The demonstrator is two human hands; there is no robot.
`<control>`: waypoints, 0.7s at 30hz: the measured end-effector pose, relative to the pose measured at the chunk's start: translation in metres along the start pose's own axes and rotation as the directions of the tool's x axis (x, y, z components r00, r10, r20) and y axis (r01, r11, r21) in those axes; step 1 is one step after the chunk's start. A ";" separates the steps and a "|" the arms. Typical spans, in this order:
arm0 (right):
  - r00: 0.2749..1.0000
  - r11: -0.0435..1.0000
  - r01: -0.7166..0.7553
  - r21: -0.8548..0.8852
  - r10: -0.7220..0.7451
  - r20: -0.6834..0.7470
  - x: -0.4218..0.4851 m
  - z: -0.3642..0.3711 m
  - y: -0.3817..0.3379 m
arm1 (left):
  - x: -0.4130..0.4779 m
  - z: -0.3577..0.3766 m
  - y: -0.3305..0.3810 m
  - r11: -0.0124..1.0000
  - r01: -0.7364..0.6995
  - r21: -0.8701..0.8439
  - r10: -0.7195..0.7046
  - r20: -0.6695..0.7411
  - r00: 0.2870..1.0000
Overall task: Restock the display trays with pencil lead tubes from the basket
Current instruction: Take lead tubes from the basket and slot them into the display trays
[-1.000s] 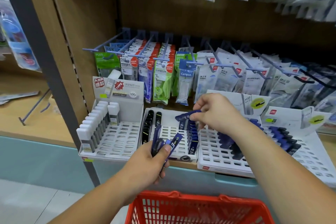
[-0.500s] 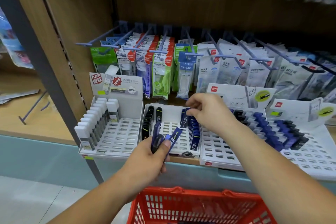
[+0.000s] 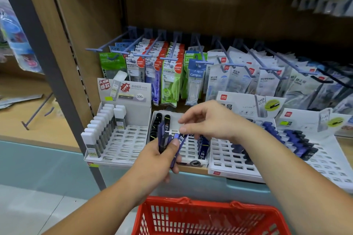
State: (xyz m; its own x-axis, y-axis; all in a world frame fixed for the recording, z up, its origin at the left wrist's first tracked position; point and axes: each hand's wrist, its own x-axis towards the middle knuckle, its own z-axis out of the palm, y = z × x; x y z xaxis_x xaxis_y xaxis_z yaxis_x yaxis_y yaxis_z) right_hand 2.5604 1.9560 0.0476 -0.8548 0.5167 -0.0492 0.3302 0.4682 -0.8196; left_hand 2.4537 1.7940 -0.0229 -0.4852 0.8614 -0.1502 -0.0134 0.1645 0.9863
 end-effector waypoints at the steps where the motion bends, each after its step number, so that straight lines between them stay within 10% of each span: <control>1: 1.000 1.000 0.008 0.015 -0.008 0.000 -0.001 0.000 -0.001 | 0.000 0.001 0.002 1.000 0.003 -0.031 -0.003 0.004 1.000; 8: 0.994 0.963 -0.100 0.249 0.107 -0.016 -0.010 -0.018 0.004 | 0.002 -0.003 0.008 0.984 0.013 -0.175 -0.015 -0.006 1.000; 21: 0.958 0.996 -0.086 -0.029 0.091 0.270 -0.029 -0.011 -0.027 | -0.011 0.000 0.029 0.985 -0.080 -0.150 0.068 -0.083 0.994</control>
State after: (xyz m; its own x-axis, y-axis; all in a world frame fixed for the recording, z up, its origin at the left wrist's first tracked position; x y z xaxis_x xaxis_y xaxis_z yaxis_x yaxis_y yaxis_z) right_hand 2.5807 1.9357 0.0773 -0.8975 0.3440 -0.2760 0.4142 0.4425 -0.7954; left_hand 2.4581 1.7892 0.0078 -0.5560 0.8276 -0.0769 -0.1055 0.0214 0.9942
